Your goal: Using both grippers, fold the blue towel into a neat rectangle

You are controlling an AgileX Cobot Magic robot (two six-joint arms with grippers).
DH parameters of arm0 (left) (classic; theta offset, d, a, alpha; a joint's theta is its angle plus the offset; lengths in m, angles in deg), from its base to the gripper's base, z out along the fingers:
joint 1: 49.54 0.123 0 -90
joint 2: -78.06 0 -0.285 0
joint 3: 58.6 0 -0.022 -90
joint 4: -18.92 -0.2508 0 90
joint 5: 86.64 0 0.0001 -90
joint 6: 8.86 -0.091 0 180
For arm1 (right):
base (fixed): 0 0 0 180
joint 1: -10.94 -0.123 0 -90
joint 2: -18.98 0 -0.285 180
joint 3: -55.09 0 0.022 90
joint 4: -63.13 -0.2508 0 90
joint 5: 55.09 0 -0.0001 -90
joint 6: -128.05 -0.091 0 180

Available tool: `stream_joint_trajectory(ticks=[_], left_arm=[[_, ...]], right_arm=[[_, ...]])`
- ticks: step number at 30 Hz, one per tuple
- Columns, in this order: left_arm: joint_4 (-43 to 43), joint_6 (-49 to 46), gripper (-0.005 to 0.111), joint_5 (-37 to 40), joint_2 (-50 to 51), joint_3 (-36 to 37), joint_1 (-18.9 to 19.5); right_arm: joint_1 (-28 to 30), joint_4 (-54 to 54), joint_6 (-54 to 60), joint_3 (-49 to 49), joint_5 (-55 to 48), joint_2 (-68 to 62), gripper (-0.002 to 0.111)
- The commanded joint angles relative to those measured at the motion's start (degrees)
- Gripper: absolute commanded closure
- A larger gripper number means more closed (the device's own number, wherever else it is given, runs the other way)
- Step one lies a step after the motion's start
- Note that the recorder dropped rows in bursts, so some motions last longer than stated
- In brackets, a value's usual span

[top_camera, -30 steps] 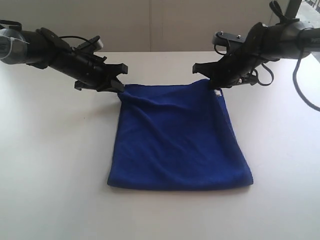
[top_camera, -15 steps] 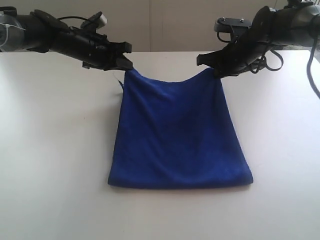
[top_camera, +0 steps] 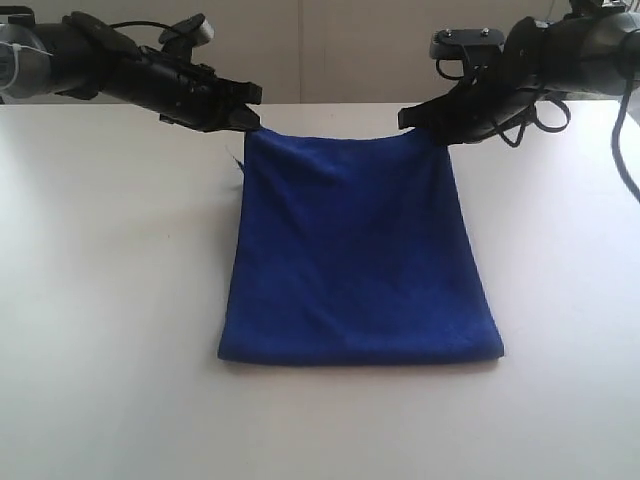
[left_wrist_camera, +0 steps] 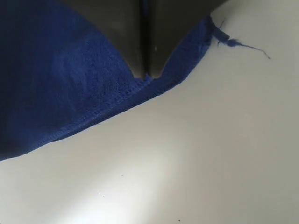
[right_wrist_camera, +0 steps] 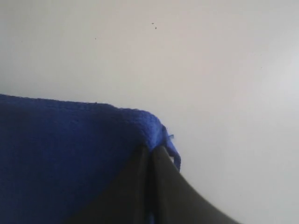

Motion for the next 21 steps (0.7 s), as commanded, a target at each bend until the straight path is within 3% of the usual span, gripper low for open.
stream_joint_trajectory(ticks=[1,15,17,18,21], left_arm=[[0.47,-0.17,0.107,-0.37,1.84,-0.24,0.00],[1.08,-0.17,0.104,-5.72,4.24,-0.33,0.00],[1.08,-0.17,0.093,-5.83,4.24,-0.33,0.00],[1.08,-0.17,0.080,-5.83,4.24,-0.33,0.00],[1.08,-0.17,0.061,-5.94,4.24,-0.33,0.00]], right_arm=[[0.57,2.32,0.29,-0.06,2.69,-2.03,0.108],[0.57,2.32,0.29,-0.06,7.46,-6.68,0.108],[0.57,2.32,0.29,-0.06,7.95,-6.68,0.103],[0.57,2.32,0.29,-0.06,8.56,-6.68,0.094],[0.57,2.32,0.29,-0.06,8.84,-6.68,0.081]])
